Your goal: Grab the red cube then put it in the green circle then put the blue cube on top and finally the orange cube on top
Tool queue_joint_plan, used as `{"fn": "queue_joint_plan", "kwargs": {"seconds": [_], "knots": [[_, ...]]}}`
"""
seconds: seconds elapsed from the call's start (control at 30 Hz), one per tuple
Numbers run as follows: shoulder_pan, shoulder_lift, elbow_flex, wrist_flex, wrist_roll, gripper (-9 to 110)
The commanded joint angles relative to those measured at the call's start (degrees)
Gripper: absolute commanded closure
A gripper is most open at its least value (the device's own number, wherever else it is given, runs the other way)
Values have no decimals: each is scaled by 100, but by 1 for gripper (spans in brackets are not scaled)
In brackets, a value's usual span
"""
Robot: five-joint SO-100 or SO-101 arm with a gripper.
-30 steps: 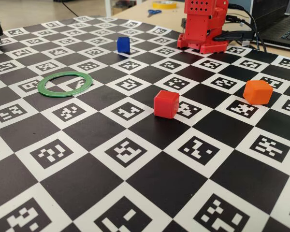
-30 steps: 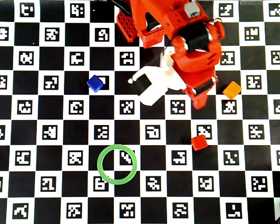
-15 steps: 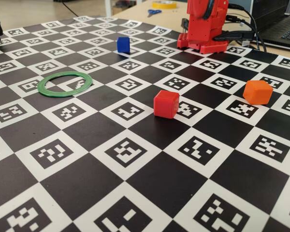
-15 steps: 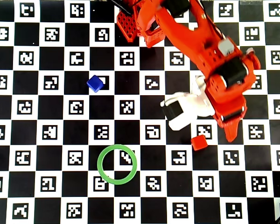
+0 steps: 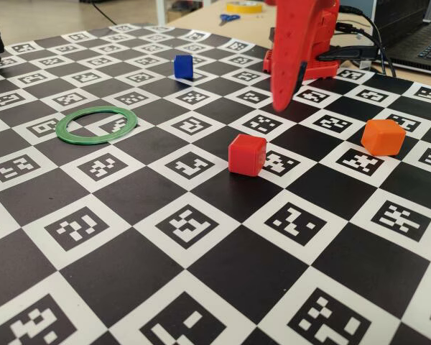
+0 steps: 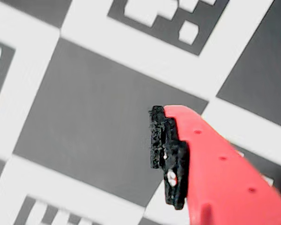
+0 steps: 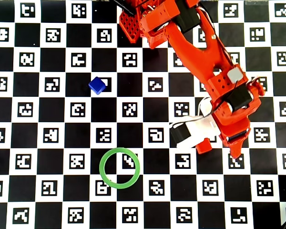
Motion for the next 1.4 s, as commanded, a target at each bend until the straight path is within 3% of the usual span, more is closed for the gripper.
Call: {"fn": "queue_joint_plan", "kwargs": {"seconds": [0.0, 1.37], "knots": [[149, 79, 9, -193, -18, 61], [387, -527, 782, -1362, -299, 62]]}}
